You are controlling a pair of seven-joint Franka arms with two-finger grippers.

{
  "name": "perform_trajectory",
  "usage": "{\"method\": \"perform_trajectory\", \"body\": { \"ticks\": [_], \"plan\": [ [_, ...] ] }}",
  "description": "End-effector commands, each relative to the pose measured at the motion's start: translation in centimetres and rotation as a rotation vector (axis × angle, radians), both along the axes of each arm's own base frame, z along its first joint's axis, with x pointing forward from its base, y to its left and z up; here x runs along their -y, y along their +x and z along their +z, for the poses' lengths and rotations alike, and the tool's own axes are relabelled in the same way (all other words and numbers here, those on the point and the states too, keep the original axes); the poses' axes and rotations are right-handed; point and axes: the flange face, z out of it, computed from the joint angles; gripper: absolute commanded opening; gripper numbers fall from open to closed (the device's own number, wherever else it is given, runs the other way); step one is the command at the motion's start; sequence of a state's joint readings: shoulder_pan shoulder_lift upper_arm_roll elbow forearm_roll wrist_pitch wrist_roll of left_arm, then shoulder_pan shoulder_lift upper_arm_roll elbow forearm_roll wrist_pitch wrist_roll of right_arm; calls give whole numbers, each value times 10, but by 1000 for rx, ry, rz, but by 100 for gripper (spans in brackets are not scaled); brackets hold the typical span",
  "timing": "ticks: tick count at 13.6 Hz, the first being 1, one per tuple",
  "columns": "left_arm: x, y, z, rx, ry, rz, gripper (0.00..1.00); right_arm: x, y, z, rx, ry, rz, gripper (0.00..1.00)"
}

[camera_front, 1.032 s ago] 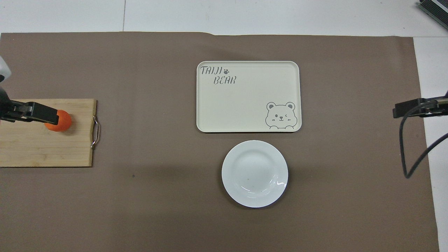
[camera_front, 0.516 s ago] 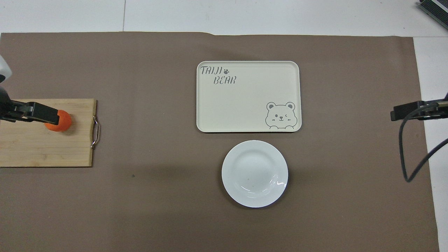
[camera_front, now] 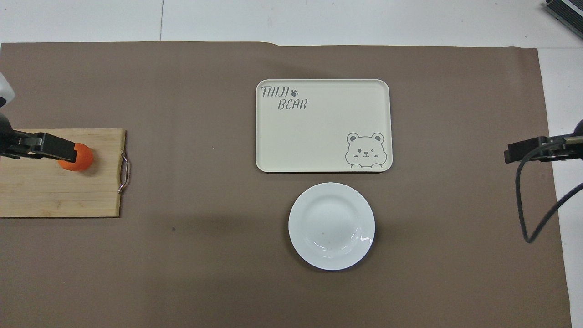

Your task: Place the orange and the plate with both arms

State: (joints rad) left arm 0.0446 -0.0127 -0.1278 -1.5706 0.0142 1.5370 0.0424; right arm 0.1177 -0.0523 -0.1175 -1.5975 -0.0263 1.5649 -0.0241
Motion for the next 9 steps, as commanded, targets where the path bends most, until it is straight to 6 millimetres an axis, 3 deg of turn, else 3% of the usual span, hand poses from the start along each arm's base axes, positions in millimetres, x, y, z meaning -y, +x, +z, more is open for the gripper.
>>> {"method": "perform_trajectory", "body": {
  "ticks": [1,5,7,9],
  "plan": [
    [-4,-1,5,-7,-8,1,100,-3,-10,0,-10,3,-3,100],
    [-9,3,1,-21,-6,3,100,-5,-13,0,-18,19,1,100],
    [-24,7,-3,-26,-8,26,100,-5,-16,-2,-26,21,-1,100],
    [-26,16,-15,-32,-7,6,100,-6,-16,-2,-26,23,1,100]
  ]
}}
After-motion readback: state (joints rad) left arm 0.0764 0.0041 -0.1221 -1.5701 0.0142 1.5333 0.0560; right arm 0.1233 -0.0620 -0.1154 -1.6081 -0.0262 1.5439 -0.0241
